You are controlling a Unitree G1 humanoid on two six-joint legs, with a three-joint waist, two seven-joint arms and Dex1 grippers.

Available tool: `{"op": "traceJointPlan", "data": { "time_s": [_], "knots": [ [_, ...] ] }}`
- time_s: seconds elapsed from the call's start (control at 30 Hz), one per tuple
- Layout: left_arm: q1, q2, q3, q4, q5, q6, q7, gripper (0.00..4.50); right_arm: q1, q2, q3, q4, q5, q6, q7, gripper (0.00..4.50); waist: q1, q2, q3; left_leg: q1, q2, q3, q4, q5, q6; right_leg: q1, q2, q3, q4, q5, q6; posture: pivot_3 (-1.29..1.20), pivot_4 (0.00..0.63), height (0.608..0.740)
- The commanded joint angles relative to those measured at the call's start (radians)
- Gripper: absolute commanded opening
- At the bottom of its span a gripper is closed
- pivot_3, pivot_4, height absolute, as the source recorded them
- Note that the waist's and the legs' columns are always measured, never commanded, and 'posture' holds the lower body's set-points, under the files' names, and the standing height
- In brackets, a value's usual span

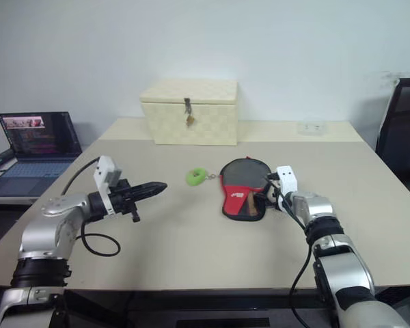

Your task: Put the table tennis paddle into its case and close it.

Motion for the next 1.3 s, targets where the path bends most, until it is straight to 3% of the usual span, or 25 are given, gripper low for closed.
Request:
{"op": "traceJointPlan", "data": {
  "time_s": [0.03, 0.47, 0.57, 0.73, 0.8, 0.97, 1.3],
  "knots": [
    [-0.006, 0.022, 0.012, -0.048, -0.023, 0.0, 0.015, 0.01, -0.034, 0.015, 0.002, 0.054, -0.033, -0.028, 0.026, 4.43, -0.001, 0.0, 0.0, 0.0, 0.0, 0.0, 0.0, 0.0, 0.0, 0.0, 0.0, 0.0, 0.0, 0.0, 0.0, 0.0, 0.15, 0.74],
    [0.003, 0.026, 0.002, -0.069, -0.028, 0.0, 0.035, 0.01, -0.075, 0.135, 0.028, 0.177, -0.119, -0.043, 0.102, 4.43, -0.04, -0.001, 0.0, 0.006, 0.002, 0.001, -0.001, 0.0, 0.0, 0.001, 0.0, 0.003, 0.004, 0.0, 0.0, 0.0, 0.15, 0.74],
    [0.012, 0.031, 0.005, -0.074, -0.026, 0.0, 0.039, 0.0, -0.087, 0.145, 0.006, 0.209, -0.116, -0.047, 0.094, 3.86, -0.045, -0.001, -0.001, 0.009, 0.002, 0.001, -0.001, 0.0, 0.0, 0.002, 0.0, 0.005, 0.006, 0.0, -0.001, 0.0, 0.15, 0.74],
    [0.032, 0.043, 0.014, -0.096, -0.042, 0.017, 0.031, 0.0, -0.117, 0.165, -0.076, 0.249, -0.063, -0.021, 0.093, 2.27, -0.046, -0.001, -0.001, 0.011, 0.002, 0.001, -0.001, 0.0, 0.0, 0.002, 0.0, 0.005, 0.01, -0.001, -0.001, 0.0, 0.15, 0.74],
    [0.037, 0.047, 0.015, -0.1, -0.051, 0.025, 0.025, 0.0, -0.129, 0.174, -0.108, 0.257, -0.044, -0.009, 0.093, 1.43, -0.046, -0.001, -0.001, 0.012, 0.002, 0.001, -0.001, 0.0, 0.0, 0.002, 0.0, 0.005, 0.011, -0.001, -0.001, 0.0, 0.15, 0.74],
    [0.048, 0.062, 0.009, -0.11, -0.076, 0.04, -0.006, 0.0, -0.152, 0.202, -0.164, 0.265, -0.012, 0.012, 0.087, 0.04, -0.047, -0.001, -0.001, 0.012, 0.002, 0.001, -0.001, 0.0, 0.0, 0.002, 0.0, 0.005, 0.012, -0.001, -0.001, 0.0, 0.15, 0.74],
    [0.134, 0.115, 0.003, -0.217, -0.165, 0.135, -0.092, 0.0, -0.138, 0.284, -0.144, 0.141, 0.011, 0.149, 0.183, 0.01, -0.064, -0.001, -0.001, 0.012, 0.003, 0.001, -0.004, 0.0, 0.0, 0.0, 0.001, 0.006, 0.012, -0.002, -0.004, 0.0, 0.15, 0.74]
  ]
}}
